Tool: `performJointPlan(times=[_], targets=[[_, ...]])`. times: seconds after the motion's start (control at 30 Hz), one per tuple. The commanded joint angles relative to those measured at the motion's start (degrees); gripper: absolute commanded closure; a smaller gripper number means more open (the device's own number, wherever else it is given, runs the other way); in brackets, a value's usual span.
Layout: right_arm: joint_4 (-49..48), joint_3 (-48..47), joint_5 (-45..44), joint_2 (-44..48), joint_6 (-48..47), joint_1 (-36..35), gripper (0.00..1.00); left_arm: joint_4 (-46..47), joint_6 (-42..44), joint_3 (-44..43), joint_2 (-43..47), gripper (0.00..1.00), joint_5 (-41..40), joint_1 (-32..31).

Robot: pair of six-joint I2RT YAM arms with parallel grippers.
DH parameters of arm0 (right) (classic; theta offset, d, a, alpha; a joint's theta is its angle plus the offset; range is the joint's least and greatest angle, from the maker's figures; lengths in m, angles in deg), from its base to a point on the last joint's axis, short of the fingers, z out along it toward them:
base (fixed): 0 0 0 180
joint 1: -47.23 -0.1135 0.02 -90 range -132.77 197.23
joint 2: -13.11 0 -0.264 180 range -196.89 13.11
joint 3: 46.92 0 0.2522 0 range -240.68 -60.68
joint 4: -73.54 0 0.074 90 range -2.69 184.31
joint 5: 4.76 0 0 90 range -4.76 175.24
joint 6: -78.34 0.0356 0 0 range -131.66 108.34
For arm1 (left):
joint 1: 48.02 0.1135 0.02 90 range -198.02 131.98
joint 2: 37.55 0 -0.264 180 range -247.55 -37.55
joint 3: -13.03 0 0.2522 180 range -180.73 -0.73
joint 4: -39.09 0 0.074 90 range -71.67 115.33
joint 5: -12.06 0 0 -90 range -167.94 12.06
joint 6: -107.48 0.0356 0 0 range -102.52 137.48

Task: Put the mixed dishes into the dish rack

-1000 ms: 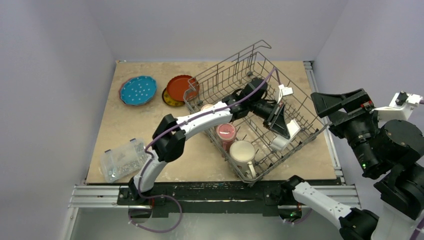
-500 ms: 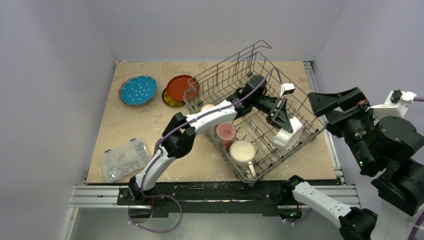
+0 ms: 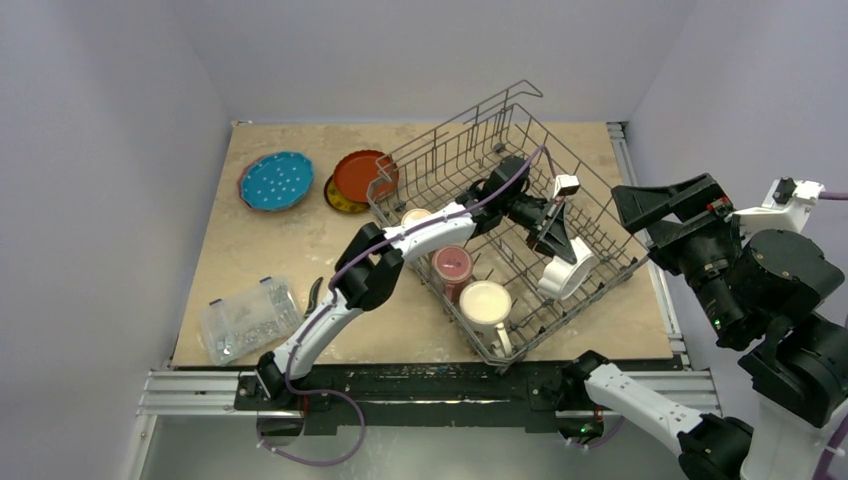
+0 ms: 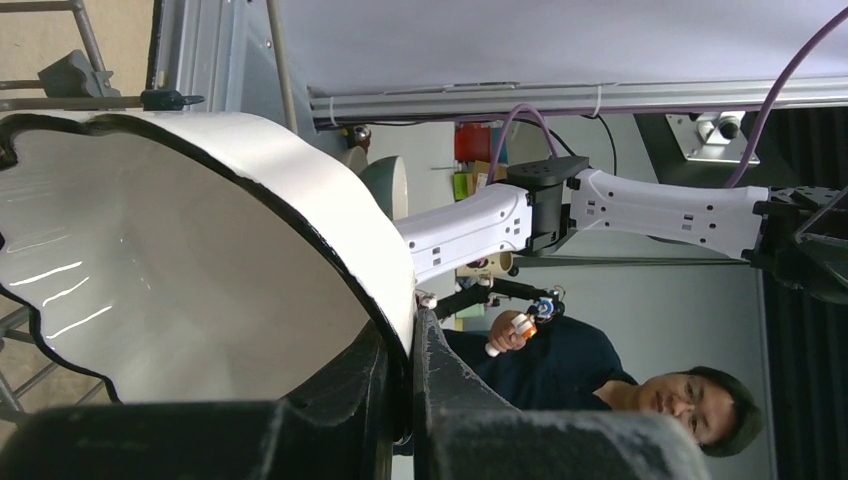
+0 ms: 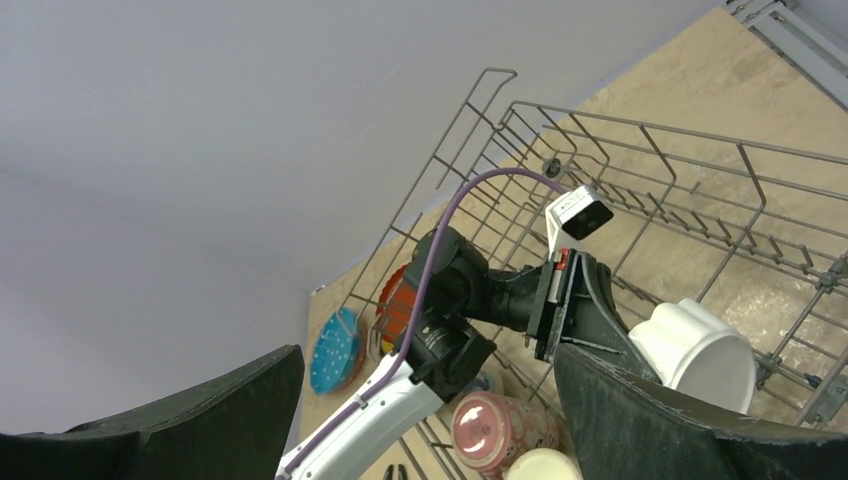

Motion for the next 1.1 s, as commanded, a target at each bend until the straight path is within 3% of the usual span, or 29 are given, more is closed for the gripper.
performJointPlan(times=[0.0,0.5,0.8,0.9,1.07], targets=[[-0.61,0.36,0.39,-1.06,-0.76,-0.16,0.02,3.60,-0.73,-5.52,-0.15,1.00,2.43,0.93],[-1.29,0.45,1.31,-2.27,-1.59,-0.18,0.02,-5.04,5.86,-8.21,-3.05,1.00,2.03,1.00],[-1.41,1.11,1.97,-1.92,-1.21,-0.13,0.02,-21.03,18.58,-8.01,-0.52,0.68,-2.54,1.26],[-1.41,1.41,2.06,-1.56,-0.87,-0.15,0.02,-24.39,21.82,-7.87,0.59,0.62,-4.25,1.61],[-1.41,1.75,2.45,-1.28,-0.60,-0.12,0.02,-29.22,26.53,-7.20,2.93,0.62,-8.08,1.79]])
